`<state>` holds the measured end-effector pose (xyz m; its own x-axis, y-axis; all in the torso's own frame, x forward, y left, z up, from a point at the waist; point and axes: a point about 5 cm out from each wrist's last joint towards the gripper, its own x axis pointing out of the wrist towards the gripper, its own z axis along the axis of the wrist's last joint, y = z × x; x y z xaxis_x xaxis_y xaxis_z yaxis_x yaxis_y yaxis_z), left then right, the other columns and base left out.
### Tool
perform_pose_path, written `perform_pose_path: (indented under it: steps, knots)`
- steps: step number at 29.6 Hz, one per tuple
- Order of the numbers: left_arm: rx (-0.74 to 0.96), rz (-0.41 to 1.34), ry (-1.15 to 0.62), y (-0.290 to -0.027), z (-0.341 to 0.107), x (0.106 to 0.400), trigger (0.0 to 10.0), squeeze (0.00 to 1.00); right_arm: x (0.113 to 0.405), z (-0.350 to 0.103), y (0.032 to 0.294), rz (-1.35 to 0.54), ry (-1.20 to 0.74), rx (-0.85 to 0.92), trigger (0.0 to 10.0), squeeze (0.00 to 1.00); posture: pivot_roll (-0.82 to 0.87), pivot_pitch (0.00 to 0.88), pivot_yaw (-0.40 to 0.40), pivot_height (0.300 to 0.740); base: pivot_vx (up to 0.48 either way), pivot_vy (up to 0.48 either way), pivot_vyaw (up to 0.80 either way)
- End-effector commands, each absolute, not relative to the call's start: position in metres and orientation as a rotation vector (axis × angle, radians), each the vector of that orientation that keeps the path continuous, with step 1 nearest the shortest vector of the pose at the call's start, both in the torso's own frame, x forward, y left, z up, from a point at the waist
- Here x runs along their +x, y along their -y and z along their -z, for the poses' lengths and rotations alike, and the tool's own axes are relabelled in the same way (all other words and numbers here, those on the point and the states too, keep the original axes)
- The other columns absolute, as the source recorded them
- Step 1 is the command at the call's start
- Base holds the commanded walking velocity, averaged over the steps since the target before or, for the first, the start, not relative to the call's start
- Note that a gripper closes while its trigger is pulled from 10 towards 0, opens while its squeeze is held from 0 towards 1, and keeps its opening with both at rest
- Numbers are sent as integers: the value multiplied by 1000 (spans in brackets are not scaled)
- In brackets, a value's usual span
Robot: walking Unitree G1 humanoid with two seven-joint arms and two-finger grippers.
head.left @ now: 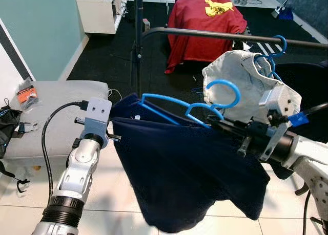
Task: Hang hanger
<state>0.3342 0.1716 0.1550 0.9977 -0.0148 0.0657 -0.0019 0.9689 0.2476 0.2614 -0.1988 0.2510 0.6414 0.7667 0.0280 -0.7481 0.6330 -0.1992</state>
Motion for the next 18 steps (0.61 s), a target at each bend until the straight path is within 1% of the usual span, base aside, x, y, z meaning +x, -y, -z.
perform_pose_path:
  steps: [1,3,4,6,7,9,11,13,14,16,17,18]
  knots:
    - [254,-21,-11,-179,-138,330,0,0,257,-265,208,-829,185,-177,0,0,-62,142,-26,740,0,0,0]
    - [251,-12,-1,-175,-139,330,0,0,256,-262,206,-851,161,-184,0,0,-62,143,-26,740,0,0,0]
    - [236,-7,40,-171,-149,333,0,0,256,-252,204,-859,103,-229,0,0,-64,146,-28,740,0,0,0]
    - [236,-7,40,-171,-149,333,0,0,256,-252,204,-859,103,-229,0,0,-64,146,-28,740,0,0,0]
    - [233,-9,85,-170,-160,337,0,0,257,-242,203,-858,47,-295,0,0,-62,148,-29,740,0,0,0]
    - [233,-9,85,-170,-160,337,0,0,257,-242,203,-858,47,-295,0,0,-62,148,-29,740,0,0,0]
    - [246,-42,158,-174,-182,346,0,0,257,-229,202,-865,-27,-347,0,0,-59,151,-30,740,0,0,0]
    - [246,-42,158,-174,-182,346,0,0,257,-229,202,-865,-27,-347,0,0,-59,151,-30,740,0,0,0]
    - [253,-73,190,-181,-195,352,0,0,255,-219,205,-877,-102,-412,0,0,-63,152,-28,740,0,0,0]
    - [253,-73,190,-181,-195,352,0,0,255,-219,205,-877,-102,-412,0,0,-63,152,-28,740,0,0,0]
    - [266,-85,224,-185,-210,359,0,0,253,-210,208,-884,-160,-462,0,0,-62,154,-27,740,0,0,0]
    - [266,-85,224,-185,-210,359,0,0,253,-210,208,-884,-160,-462,0,0,-62,154,-27,740,0,0,0]
